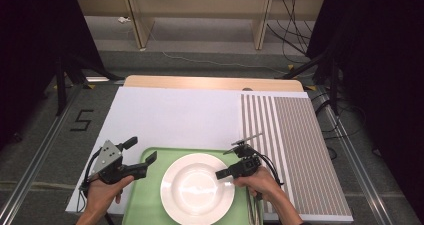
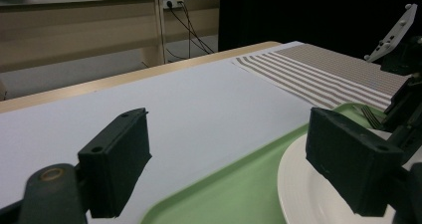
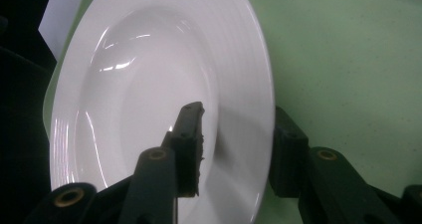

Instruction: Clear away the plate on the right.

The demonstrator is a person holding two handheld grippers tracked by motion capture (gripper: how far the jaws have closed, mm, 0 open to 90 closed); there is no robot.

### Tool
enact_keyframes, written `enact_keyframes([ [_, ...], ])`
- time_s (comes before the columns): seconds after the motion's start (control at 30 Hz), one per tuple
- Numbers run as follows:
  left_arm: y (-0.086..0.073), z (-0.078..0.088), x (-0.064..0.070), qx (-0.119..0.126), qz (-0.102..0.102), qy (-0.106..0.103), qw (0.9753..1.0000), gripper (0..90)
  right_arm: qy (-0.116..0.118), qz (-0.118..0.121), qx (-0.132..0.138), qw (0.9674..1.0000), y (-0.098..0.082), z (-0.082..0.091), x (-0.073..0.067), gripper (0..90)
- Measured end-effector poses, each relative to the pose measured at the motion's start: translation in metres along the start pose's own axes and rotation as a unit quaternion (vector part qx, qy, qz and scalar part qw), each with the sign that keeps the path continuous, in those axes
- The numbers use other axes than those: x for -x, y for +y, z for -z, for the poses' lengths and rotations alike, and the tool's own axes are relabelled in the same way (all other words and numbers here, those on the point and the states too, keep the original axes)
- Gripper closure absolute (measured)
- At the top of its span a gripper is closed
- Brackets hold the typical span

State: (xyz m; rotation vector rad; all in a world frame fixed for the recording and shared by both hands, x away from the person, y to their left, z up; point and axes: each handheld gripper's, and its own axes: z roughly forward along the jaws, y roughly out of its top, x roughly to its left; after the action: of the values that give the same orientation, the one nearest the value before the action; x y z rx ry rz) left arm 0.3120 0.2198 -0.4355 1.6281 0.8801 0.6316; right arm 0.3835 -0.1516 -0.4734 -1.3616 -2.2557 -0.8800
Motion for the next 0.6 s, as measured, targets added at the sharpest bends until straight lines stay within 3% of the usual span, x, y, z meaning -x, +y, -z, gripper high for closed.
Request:
enact_keyframes([
  [0.03, 0.0, 0.0, 0.0, 0.0, 0.0, 0.0, 1.0, 17.0, 0.0, 0.009, 0.008, 0.9999, 0.0, 0.0, 0.0, 61.0],
  [0.2, 0.0, 0.0, 0.0, 0.0, 0.0, -0.001, 1.0, 17.0, -0.008, 0.001, 0.027, 0.9996, 0.001, 0.011, 0.0, 53.7],
  [0.33, 0.0, 0.0, 0.0, 0.0, 0.0, 0.0, 1.0, 16.9, -0.009, 0.01, 0.05, 0.9987, 0.001, 0.022, 0.001, 49.1],
  [0.47, 0.0, 0.0, 0.0, 0.0, 0.0, 0.0, 1.0, 16.9, -0.015, 0.0, 0.057, 0.9983, -0.001, 0.033, -0.001, 46.3],
  [0.5, 0.0, 0.0, 0.0, 0.0, 0.0, 0.0, 1.0, 16.9, -0.011, 0.023, 0.073, 0.997, -0.001, 0.034, 0.002, 45.8],
  [0.6, 0.0, 0.0, 0.0, -0.001, 0.0, 0.0, 1.0, 16.9, -0.019, 0.017, 0.076, 0.9968, -0.002, 0.04, 0.001, 45.6],
])
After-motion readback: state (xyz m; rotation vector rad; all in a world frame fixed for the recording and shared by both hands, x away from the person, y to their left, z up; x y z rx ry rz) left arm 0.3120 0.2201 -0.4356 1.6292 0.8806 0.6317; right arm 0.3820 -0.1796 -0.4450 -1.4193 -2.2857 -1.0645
